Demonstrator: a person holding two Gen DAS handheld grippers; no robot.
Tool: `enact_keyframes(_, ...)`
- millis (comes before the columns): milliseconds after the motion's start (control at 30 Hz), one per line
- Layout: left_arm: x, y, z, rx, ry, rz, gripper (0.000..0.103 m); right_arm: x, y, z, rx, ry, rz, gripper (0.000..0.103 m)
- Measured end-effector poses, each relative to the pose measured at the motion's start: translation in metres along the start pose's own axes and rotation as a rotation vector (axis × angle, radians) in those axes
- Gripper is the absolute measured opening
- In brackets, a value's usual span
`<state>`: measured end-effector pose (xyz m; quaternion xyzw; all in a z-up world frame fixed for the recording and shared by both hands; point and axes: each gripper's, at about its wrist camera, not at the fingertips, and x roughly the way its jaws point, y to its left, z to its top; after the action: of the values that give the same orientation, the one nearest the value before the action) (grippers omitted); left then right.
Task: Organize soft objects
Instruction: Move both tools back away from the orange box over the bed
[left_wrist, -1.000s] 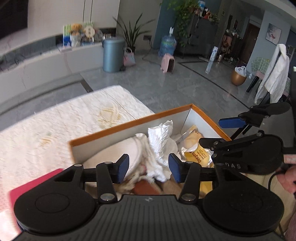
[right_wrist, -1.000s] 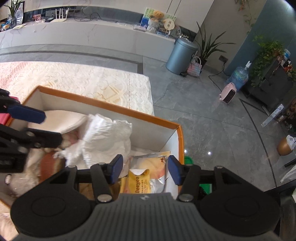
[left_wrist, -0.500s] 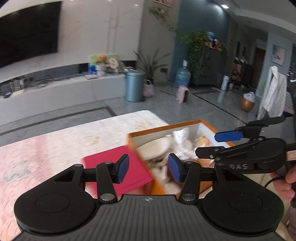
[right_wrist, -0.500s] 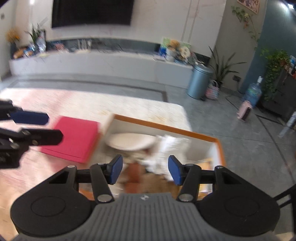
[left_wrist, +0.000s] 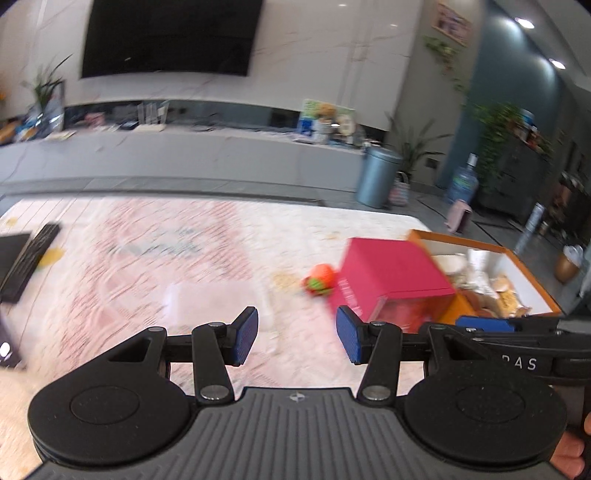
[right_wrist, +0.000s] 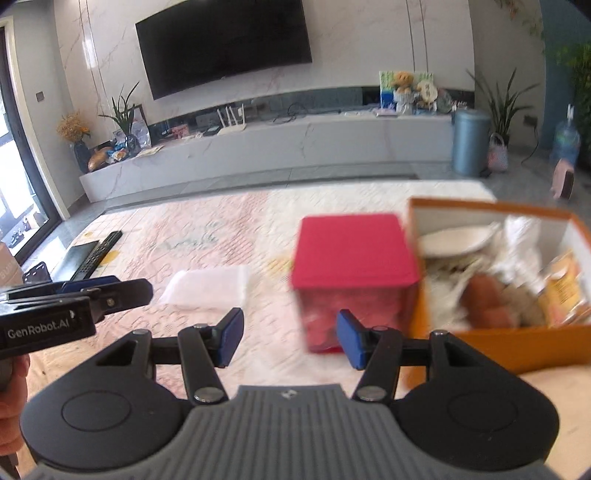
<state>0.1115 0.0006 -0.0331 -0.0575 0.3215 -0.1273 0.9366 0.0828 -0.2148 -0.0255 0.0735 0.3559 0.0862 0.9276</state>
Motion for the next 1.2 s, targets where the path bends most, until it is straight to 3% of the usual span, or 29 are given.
enact_keyframes(267, 0.003, 0.050, -0.019, -0.050, 0.049, 0.050, 0.058, 0.033, 0.040, -0.017, -0.076, 0.039, -0.035, 0.056)
enact_keyframes(433, 0.020, 0.067, -0.011, -0.018, 0.082, 0.064, 0.058, 0.056, 0.060, -0.011, -0.190, 0.054, -0.036, 0.055)
enact_keyframes(567, 0.045, 0.081, 0.000, 0.035, 0.144, 0.049, 0.060, 0.083, 0.070, 0.003, -0.266, 0.084, -0.012, 0.048)
enact_keyframes(700, 0.076, 0.090, 0.011, 0.100, 0.222, -0.020, 0.066, 0.114, 0.077, 0.015, -0.310, 0.124, 0.003, 0.044)
enact_keyframes(800, 0.105, 0.095, 0.015, 0.127, 0.290, 0.016, 0.067, 0.135, 0.078, 0.023, -0.331, 0.149, 0.018, 0.044)
enact_keyframes(933, 0.139, 0.115, 0.019, 0.053, 0.366, 0.049, 0.073, 0.159, 0.077, 0.032, -0.389, 0.186, 0.023, 0.044)
enact_keyframes(1000, 0.151, 0.121, 0.019, 0.026, 0.378, 0.059, 0.073, 0.171, 0.076, 0.036, -0.418, 0.206, 0.025, 0.044)
enact_keyframes(1200, 0.172, 0.118, 0.017, 0.073, 0.397, 0.047, 0.074, 0.198, 0.071, 0.047, -0.481, 0.243, 0.014, 0.044)
